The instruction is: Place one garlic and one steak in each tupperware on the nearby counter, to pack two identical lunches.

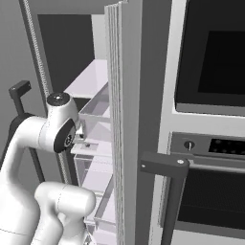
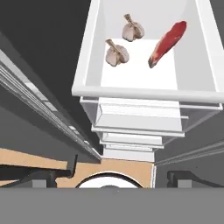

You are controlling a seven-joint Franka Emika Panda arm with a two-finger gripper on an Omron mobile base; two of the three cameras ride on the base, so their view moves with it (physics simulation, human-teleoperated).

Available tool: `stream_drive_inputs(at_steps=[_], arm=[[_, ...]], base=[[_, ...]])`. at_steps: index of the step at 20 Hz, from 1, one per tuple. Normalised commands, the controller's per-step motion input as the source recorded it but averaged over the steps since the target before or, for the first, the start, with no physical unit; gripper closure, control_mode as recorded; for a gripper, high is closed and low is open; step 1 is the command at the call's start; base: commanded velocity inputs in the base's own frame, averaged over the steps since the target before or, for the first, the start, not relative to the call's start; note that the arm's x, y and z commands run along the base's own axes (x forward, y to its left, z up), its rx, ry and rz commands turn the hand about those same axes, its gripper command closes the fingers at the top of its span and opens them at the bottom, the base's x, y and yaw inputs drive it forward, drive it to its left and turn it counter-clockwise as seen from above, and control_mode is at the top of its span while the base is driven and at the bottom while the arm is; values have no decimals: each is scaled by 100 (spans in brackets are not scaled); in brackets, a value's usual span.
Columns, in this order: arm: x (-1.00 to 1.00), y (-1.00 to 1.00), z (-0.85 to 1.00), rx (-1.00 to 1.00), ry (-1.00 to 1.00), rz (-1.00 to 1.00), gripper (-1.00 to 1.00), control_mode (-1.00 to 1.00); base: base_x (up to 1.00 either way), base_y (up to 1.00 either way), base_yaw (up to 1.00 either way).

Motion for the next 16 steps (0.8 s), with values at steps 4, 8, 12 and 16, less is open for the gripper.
stream_drive_inputs(at_steps=[4, 8, 12, 16], arm=[[94, 0, -80, 0, 0, 7, -100, -100], [82, -10, -18, 0, 0, 25, -100, -100], [48, -1, -5, 0, 0, 34, -100, -100], [56, 0, -7, 0, 0, 35, -100, -100]], base=[[0, 0, 0], [0, 0, 0], [0, 0, 0], [0, 0, 0]])
